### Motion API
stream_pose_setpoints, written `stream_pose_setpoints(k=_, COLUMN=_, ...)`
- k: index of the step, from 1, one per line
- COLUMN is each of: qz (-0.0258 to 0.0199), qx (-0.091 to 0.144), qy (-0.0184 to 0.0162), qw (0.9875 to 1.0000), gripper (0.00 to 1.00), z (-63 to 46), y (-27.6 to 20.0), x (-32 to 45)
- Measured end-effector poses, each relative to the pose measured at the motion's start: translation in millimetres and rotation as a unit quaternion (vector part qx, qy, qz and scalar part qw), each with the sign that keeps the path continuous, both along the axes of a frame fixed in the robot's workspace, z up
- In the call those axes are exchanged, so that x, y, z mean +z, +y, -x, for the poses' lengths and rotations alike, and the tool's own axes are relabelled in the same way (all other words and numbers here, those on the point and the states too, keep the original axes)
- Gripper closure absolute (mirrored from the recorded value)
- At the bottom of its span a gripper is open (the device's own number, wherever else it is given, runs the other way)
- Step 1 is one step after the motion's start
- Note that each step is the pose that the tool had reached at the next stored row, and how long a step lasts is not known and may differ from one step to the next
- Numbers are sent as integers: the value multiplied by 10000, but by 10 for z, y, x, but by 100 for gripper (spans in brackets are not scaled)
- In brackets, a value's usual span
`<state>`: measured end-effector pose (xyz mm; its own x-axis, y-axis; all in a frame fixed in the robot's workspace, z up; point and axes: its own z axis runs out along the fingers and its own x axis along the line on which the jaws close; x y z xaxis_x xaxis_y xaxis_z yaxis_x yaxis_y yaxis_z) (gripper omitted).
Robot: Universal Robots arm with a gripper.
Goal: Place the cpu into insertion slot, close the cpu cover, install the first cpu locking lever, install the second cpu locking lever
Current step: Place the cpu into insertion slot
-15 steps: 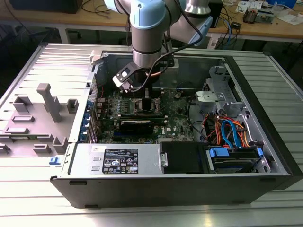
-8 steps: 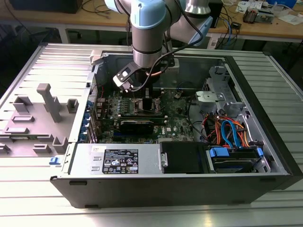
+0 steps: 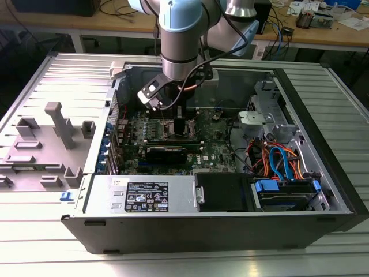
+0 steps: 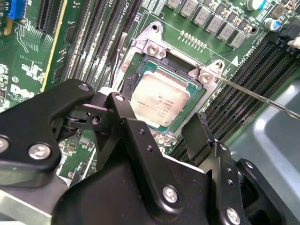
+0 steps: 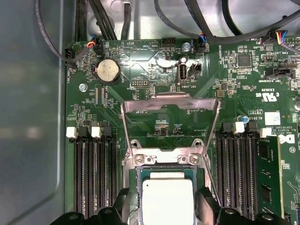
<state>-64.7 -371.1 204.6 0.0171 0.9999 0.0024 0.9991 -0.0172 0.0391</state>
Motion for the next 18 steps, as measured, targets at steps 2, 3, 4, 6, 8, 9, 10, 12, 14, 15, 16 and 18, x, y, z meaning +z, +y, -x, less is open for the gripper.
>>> stream_pose_setpoints(k=2, qz=-1, qx=0, qy=0, qw=10000, gripper=31, z=0, y=0, x=1)
stream_pose_setpoints(k=3, qz=0, qx=0, qy=0, qw=10000, gripper=31, z=0, y=0, x=1)
stream_pose_setpoints(k=4, qz=3, qx=0, qy=0, qw=10000, gripper=31, z=0, y=0, x=2)
stream_pose_setpoints(k=6, qz=8, qx=0, qy=1, qw=10000, gripper=31, z=0, y=0, x=3)
stream_pose_setpoints(k=8, qz=8, qx=-1, qy=1, qw=10000, gripper=31, z=-2, y=0, x=2)
stream_pose_setpoints(k=9, qz=8, qx=1, qy=3, qw=10000, gripper=31, z=-6, y=0, x=0)
stream_pose_setpoints(k=10, qz=8, qx=1, qy=3, qw=10000, gripper=31, z=-9, y=0, x=-2)
stream_pose_setpoints(k=12, qz=8, qx=6, qy=4, qw=10000, gripper=31, z=-12, y=0, x=-9)
stream_pose_setpoints(k=14, qz=8, qx=27, qy=4, qw=10000, gripper=31, z=-17, y=0, x=-19)
stream_pose_setpoints(k=15, qz=9, qx=35, qy=5, qw=10000, gripper=31, z=-20, y=0, x=-20)
stream_pose_setpoints(k=16, qz=9, qx=36, qy=4, qw=10000, gripper=31, z=-20, y=0, x=-20)
stream_pose_setpoints(k=18, qz=37, qx=38, qy=4, qw=10000, gripper=31, z=-22, y=0, x=-7)
